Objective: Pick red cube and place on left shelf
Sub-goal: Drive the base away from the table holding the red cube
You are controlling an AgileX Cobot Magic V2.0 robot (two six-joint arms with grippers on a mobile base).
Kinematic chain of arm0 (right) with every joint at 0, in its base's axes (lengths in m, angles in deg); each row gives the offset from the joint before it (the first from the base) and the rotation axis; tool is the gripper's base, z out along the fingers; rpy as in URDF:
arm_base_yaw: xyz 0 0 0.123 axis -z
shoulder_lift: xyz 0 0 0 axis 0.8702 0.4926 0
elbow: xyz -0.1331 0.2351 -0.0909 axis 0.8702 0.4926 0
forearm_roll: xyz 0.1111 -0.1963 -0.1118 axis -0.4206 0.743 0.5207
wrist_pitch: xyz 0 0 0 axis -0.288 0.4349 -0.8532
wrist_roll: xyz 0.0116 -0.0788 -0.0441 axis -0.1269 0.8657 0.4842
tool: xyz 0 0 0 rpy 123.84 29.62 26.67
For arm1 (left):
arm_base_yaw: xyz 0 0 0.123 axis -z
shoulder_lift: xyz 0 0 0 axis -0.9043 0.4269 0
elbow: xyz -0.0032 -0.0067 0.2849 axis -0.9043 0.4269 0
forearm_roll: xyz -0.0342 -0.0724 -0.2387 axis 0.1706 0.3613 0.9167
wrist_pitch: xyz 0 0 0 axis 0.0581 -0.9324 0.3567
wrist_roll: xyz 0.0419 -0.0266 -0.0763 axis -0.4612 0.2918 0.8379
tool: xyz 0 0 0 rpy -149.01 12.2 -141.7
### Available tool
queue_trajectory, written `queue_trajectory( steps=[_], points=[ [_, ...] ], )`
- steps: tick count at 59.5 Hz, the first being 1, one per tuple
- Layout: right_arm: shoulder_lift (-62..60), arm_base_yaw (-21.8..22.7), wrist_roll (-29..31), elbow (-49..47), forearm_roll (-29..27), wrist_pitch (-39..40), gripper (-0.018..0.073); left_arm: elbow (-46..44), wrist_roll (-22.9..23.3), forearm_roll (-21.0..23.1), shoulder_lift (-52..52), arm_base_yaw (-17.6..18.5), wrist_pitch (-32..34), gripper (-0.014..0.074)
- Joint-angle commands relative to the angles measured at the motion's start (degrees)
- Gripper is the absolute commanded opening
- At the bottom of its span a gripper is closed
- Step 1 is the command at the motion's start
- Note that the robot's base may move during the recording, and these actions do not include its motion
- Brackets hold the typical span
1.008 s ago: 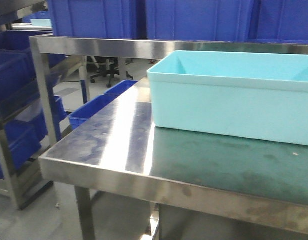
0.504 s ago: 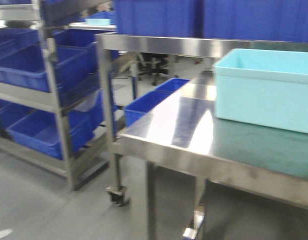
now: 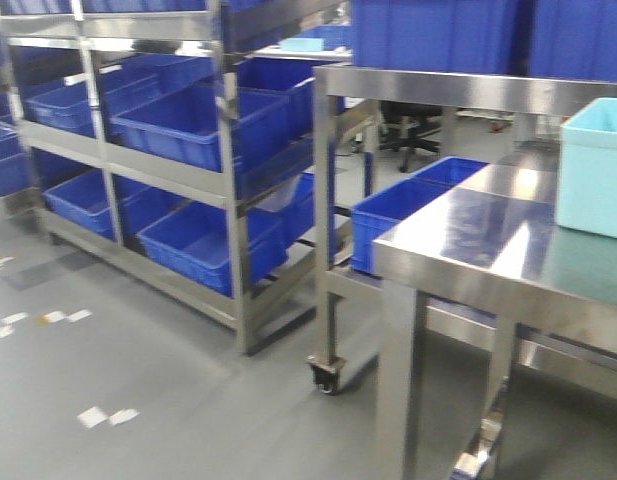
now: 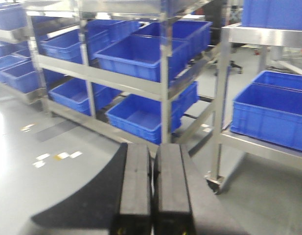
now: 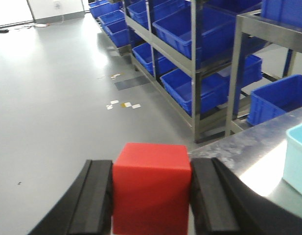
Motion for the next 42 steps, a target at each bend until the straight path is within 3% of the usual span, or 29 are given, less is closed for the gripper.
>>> queue_trajectory(
  steps=[1,42],
  points=[
    [0.14,0.46,0.4,-1.53,0.33,5.14,0.0057,1.32,0.05,0.22,-0.85,0.29,5.03,0.0101],
    [0.14,0.46,0.4,-1.53,0.33,5.14,0.0057,1.32,0.05,0.22,-0.85,0.29,5.03,0.0101]
  ],
)
